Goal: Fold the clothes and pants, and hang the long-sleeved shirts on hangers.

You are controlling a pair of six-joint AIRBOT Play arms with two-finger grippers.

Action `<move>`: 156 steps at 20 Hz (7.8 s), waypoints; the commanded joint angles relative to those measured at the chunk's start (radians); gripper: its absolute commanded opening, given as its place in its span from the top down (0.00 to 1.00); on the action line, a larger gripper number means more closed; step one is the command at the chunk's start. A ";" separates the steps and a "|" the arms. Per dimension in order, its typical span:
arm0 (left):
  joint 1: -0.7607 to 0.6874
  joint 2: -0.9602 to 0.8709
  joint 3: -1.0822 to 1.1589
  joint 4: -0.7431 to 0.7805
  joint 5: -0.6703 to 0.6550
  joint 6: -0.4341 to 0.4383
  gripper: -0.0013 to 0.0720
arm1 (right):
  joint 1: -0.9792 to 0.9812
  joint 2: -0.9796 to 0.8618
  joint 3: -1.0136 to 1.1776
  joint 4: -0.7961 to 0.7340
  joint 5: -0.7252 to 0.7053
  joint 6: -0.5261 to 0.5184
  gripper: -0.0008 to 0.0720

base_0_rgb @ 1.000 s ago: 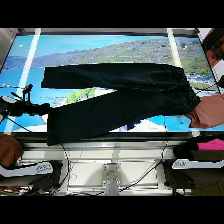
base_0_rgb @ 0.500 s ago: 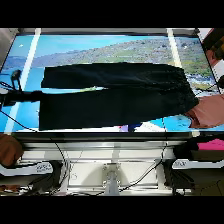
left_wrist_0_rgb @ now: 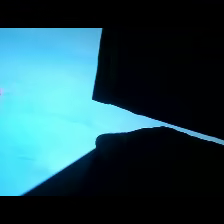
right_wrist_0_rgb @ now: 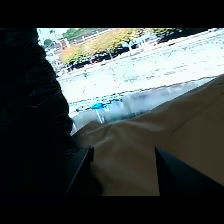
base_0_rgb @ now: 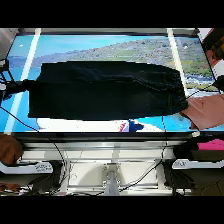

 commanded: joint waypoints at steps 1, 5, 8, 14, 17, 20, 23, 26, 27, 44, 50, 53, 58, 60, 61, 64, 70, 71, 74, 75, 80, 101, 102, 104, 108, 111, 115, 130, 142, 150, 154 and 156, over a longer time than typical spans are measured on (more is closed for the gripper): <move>-0.002 0.004 0.002 0.000 0.043 -0.003 0.01 | 0.004 0.001 0.000 0.070 0.094 -0.109 0.38; 0.004 0.072 0.002 0.000 0.042 -0.005 0.02 | 0.008 0.006 -0.076 0.182 0.130 -0.171 0.38; 0.004 0.173 0.002 0.000 0.040 -0.005 0.04 | -0.002 0.097 -0.243 0.202 0.115 -0.226 0.40; 0.004 0.330 0.001 0.000 -0.095 -0.005 0.04 | -0.055 0.482 -0.782 0.339 -0.151 -0.180 0.40; 0.004 0.347 0.001 0.000 -0.184 -0.005 0.04 | -0.011 0.538 -0.974 0.473 -0.184 -0.109 0.40; 0.004 0.347 0.001 0.000 -0.204 -0.005 0.04 | 0.050 0.537 -1.087 0.497 -0.385 -0.008 0.36; 0.004 0.347 0.001 0.000 -0.204 -0.005 0.04 | 0.064 0.536 -1.117 0.496 -0.538 0.134 0.23; 0.004 0.347 0.001 0.000 -0.204 -0.038 0.04 | 0.064 0.514 -1.117 0.497 -0.608 0.161 0.24; 0.004 0.347 0.001 -0.001 -0.201 -0.040 0.04 | 0.064 0.499 -1.117 0.506 -0.631 0.193 0.24; 0.008 0.345 0.000 -0.004 -0.188 -0.092 0.22 | 0.314 0.392 -1.115 0.653 -0.970 0.218 0.57; 0.008 0.346 -0.095 -0.008 -0.193 -0.109 0.26 | 0.320 0.392 -1.093 0.651 -1.002 0.217 0.95; 0.021 0.346 -0.198 -0.043 -0.184 -0.145 0.26 | 0.320 0.392 -1.060 0.650 -0.999 0.217 0.95; 0.110 0.404 -0.392 -0.209 -0.136 -0.204 0.50 | 0.320 0.392 -1.048 0.644 -0.997 0.217 0.95; 0.147 0.463 -0.480 -0.209 -0.141 -0.209 0.50 | 0.320 0.392 -1.048 0.644 -0.998 0.217 0.95; 0.163 0.496 -0.526 -0.210 -0.136 -0.228 0.50 | 0.320 0.392 -1.048 0.644 -0.998 0.217 0.95; 0.201 0.571 -0.616 -0.207 -0.158 -0.272 0.38 | 0.320 0.392 -1.048 0.644 -0.998 0.217 0.95; 0.232 0.615 -0.637 0.141 -0.298 -0.531 0.36 | 0.320 0.392 -1.048 0.644 -0.999 0.217 0.95; 0.245 0.628 -0.637 0.220 -0.304 -0.609 0.36 | 0.320 0.392 -1.048 0.644 -1.000 0.217 0.95; 0.276 0.647 -0.638 0.313 -0.327 -0.718 0.27 | 0.320 0.392 -1.048 0.644 -1.003 0.216 0.95; 0.283 0.645 -0.638 0.332 -0.325 -0.742 0.24 | 0.320 0.392 -1.048 0.644 -1.005 0.210 0.95; 0.301 0.622 -0.639 0.338 -0.220 -0.789 0.18 | 0.320 0.392 -1.048 0.644 -1.017 0.198 0.95; 0.141 0.377 -0.661 0.178 0.053 -0.840 0.20 | 0.320 0.392 -1.048 0.644 -1.054 0.199 0.95; 0.130 0.372 -0.661 0.166 0.064 -0.840 0.21 | 0.320 0.392 -1.048 0.644 -1.054 0.199 0.95; 0.111 0.373 -0.660 0.118 0.083 -0.840 0.38 | 0.320 0.394 -1.048 0.644 -1.054 0.198 0.95; 0.071 0.410 -0.660 0.096 0.072 -0.840 0.76 | 0.320 0.394 -1.048 0.644 -1.052 0.198 0.95; 0.070 0.490 -0.660 0.097 0.076 -0.840 0.95 | 0.320 0.394 -1.045 0.644 -1.049 0.198 0.95; 0.073 0.648 -0.659 0.097 0.180 -0.840 0.95 | 0.320 0.428 -0.999 0.613 -0.991 0.119 0.95; -0.125 0.279 -0.230 -0.025 0.463 -0.840 0.95 | 0.422 0.284 -0.592 0.629 -1.037 0.259 0.96; -0.200 -0.130 0.145 -0.026 0.468 -0.840 0.95 | 0.544 -0.111 -0.315 0.652 -1.256 0.428 0.96; -0.201 -0.153 0.145 -0.026 0.532 -0.840 0.95 | 0.557 -0.143 -0.185 0.566 -1.330 0.409 0.95; -0.201 -0.153 0.145 -0.025 0.554 -0.840 0.95 | 0.593 -0.169 -0.158 0.539 -1.372 0.409 0.95; -0.201 -0.154 0.145 -0.026 0.561 -0.840 0.95 | 0.615 -0.194 -0.156 0.540 -1.395 0.409 0.95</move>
